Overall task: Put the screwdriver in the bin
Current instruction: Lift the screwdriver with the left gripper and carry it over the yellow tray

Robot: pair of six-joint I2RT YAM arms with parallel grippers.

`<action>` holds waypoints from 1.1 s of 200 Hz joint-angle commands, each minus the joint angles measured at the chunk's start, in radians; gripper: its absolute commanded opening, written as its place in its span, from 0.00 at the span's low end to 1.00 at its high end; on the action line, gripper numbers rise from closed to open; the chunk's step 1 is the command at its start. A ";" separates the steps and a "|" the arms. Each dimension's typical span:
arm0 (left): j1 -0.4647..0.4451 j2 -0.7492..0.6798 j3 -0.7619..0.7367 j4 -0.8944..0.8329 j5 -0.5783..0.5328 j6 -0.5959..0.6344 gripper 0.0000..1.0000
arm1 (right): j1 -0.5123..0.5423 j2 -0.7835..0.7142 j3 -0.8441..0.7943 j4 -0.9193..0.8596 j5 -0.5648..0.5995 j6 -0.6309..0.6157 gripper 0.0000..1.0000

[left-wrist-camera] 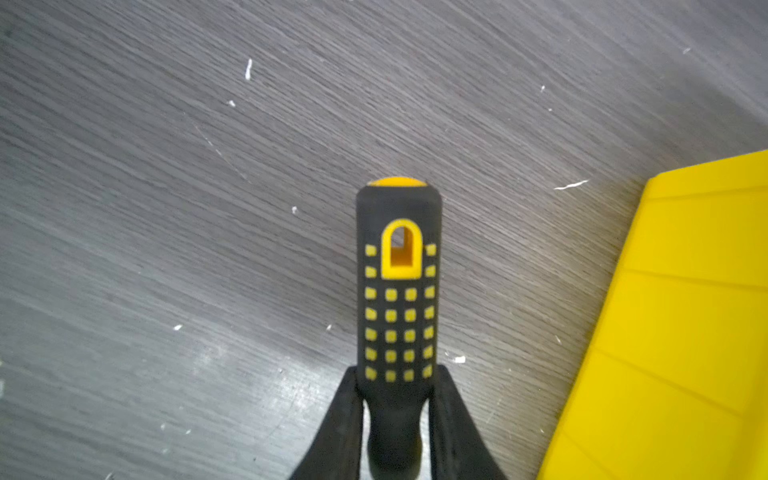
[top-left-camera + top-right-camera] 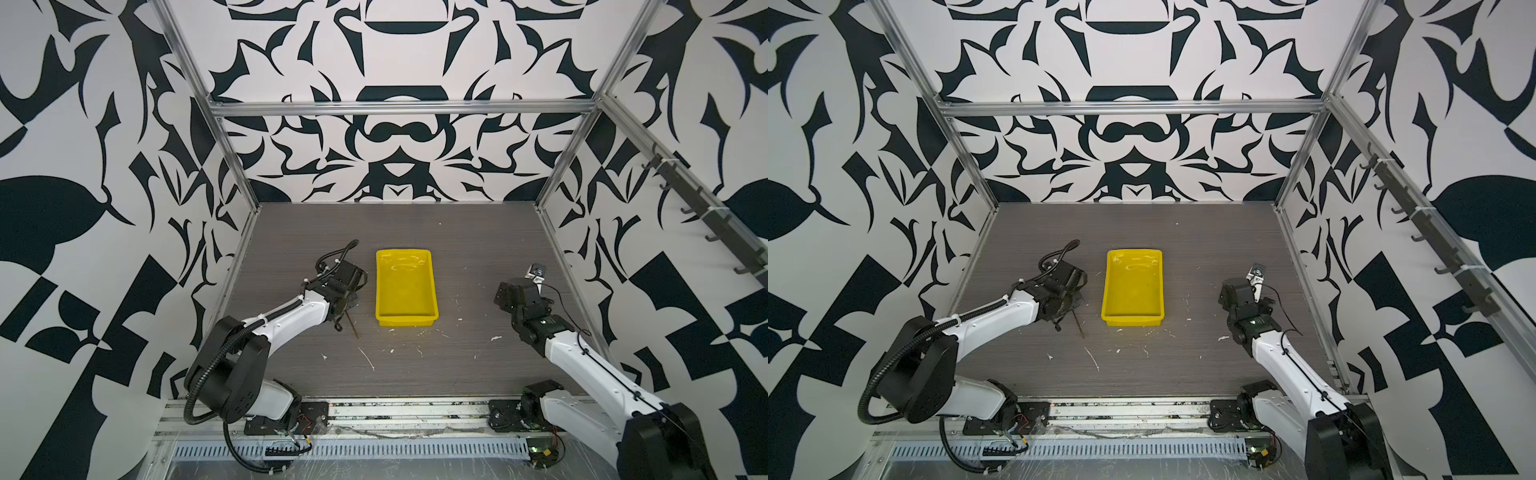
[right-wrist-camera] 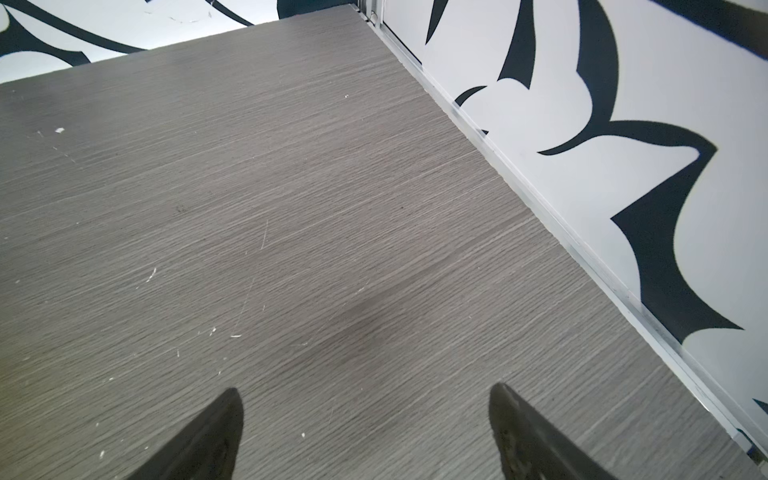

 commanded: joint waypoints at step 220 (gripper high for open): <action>-0.195 0.208 0.391 0.062 0.071 0.139 0.21 | -0.004 -0.030 0.001 0.007 0.024 0.018 0.95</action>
